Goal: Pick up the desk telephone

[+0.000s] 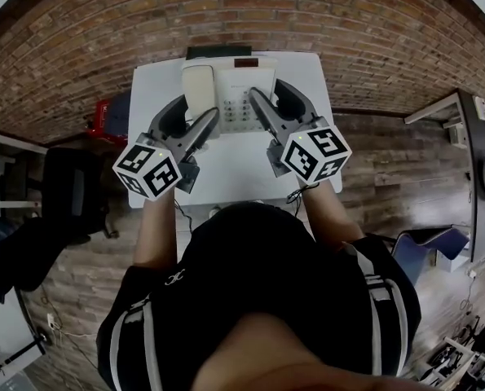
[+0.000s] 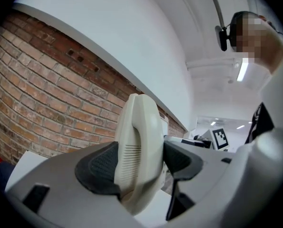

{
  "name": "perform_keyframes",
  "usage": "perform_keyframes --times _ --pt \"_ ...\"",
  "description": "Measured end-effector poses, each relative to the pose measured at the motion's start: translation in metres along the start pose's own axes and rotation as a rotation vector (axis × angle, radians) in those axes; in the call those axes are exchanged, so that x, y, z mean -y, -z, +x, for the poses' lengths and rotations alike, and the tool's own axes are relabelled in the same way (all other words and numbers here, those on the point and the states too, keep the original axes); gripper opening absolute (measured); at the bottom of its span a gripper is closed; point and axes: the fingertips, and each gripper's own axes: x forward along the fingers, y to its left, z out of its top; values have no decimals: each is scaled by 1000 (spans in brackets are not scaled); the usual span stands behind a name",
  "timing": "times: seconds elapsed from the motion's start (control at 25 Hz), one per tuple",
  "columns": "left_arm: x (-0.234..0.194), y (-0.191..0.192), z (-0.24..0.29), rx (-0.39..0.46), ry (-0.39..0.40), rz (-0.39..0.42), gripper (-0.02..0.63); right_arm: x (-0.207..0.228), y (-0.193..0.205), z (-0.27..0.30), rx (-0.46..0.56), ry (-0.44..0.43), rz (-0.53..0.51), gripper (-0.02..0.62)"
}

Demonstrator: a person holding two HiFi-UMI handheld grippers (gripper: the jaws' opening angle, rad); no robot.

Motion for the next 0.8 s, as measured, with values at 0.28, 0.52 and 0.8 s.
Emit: perform_keyframes --times 0.28,0.52,0.8 --pt "6 -10 -2 14 -8 19 299 -4 -11 -2 13 -11 -14 184" --pt "3 -6 -3 -7 -12 22 299 -4 -4 -1 -3 -1 18 184" --pt "6 -11 -7 -12 -5 26 298 -9 -9 -3 3 4 19 184"
